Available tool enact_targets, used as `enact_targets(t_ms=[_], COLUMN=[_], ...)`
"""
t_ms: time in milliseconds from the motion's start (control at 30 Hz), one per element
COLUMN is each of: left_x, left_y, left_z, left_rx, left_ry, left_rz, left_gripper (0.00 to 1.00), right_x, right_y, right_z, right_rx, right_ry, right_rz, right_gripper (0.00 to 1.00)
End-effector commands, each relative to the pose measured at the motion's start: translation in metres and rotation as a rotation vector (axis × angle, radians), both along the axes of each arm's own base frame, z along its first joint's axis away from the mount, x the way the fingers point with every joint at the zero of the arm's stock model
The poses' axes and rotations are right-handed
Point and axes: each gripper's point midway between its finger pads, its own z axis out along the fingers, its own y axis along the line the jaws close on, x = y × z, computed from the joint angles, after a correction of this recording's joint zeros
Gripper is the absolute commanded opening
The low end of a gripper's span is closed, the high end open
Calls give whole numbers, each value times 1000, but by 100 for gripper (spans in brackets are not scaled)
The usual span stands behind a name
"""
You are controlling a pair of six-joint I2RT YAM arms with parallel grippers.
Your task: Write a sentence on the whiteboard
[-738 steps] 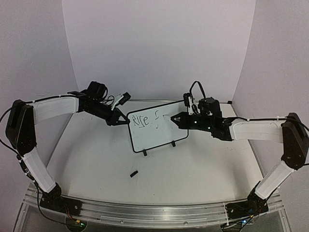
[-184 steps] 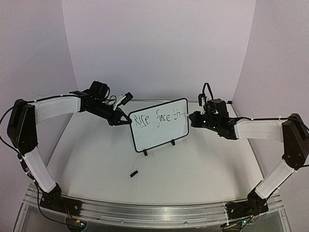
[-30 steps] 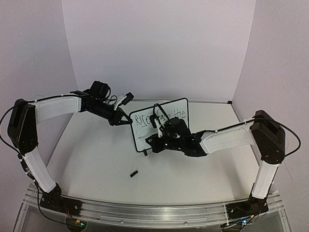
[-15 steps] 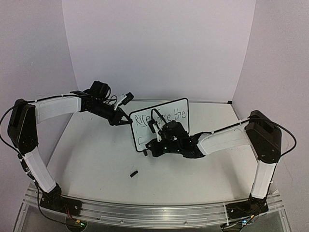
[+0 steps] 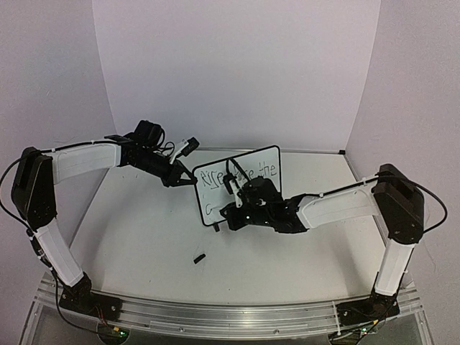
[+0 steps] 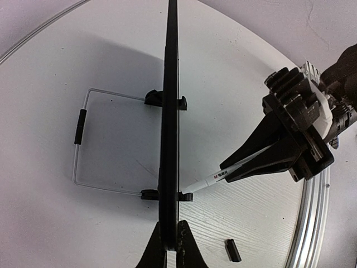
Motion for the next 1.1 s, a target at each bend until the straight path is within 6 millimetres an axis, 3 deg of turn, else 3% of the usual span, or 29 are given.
enact_targets(t_ms=[0,367,767,1067], left_x=[-19,-18,-19,-19], left_y=[9,9,9,9], left_z=[-43,-42,-44,-45], left_rx=[141,139,141,141], left_ry=[101,98,103,106], left_rz=[-8,-9,-9,-10], left_gripper=[0,0,0,0], right_x=[24,26,16,13], right_y=[-1,-2,-2,-6], right_z=[67,92,47,25], right_rx=[94,130,96,77], right_ry=[-134,-171,-73,-31], right_rz=[-66,-68,-45,-59], right_gripper=[0,0,0,0])
